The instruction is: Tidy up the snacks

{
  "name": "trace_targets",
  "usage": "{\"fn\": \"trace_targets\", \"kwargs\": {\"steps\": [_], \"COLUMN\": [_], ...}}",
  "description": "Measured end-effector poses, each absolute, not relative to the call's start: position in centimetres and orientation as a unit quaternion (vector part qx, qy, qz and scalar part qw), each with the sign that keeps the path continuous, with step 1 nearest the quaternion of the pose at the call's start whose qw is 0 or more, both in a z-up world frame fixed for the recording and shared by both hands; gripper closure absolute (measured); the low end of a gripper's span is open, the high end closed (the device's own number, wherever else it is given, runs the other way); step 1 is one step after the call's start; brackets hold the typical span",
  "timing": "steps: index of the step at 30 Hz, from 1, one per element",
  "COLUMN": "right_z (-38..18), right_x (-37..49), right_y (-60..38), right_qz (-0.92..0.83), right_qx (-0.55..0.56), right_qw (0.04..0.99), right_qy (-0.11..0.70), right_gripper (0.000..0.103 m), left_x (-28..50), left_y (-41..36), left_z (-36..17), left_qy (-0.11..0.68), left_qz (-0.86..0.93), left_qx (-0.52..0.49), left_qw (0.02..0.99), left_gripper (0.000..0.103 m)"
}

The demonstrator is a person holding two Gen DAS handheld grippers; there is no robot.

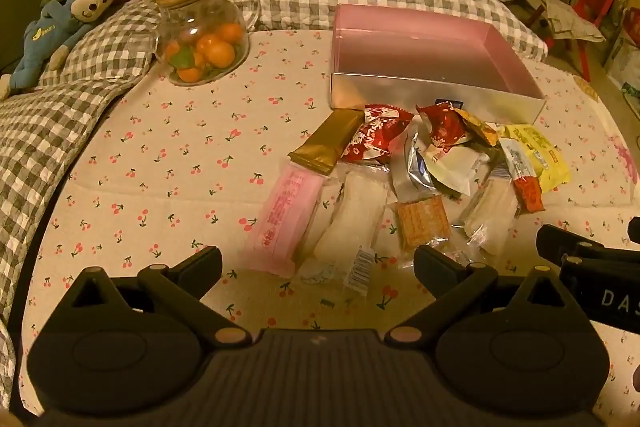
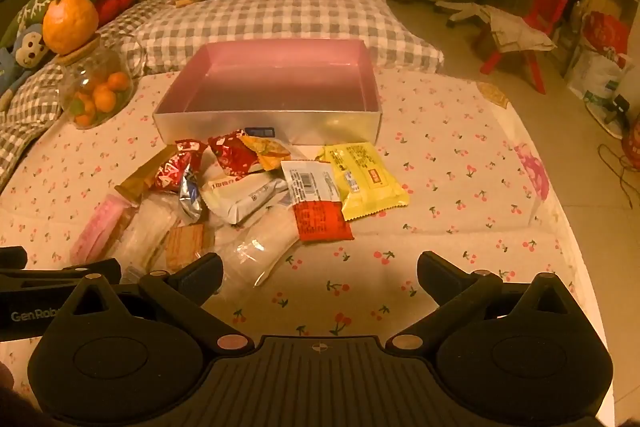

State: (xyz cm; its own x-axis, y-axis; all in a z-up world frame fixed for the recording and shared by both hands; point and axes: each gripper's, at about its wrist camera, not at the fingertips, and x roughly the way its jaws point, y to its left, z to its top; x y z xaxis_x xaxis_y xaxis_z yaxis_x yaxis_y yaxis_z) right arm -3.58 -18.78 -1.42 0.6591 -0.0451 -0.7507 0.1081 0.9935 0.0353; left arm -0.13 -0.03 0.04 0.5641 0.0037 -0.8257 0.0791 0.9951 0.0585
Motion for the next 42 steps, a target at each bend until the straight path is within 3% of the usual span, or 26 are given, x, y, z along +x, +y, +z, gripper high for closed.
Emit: {"fn": "trace_targets", "kwargs": {"steps": [42], "right_z": [-1.3], "right_x": [-3.61], "right_y": [-18.83], "right_qz": [-0.049], "right_qx": [0.038], "right_qw": [0.911], "right_qy": [0.409], "right_gripper": [0.0], "left_x": [-0.14], "left_y": [-0.02], "left_z": [0.1], "left_qy": [0.466], "left_qz": [-0.022], "left_qx": [0.042], "left_qw": [0.884], "left_gripper": [0.001]}}
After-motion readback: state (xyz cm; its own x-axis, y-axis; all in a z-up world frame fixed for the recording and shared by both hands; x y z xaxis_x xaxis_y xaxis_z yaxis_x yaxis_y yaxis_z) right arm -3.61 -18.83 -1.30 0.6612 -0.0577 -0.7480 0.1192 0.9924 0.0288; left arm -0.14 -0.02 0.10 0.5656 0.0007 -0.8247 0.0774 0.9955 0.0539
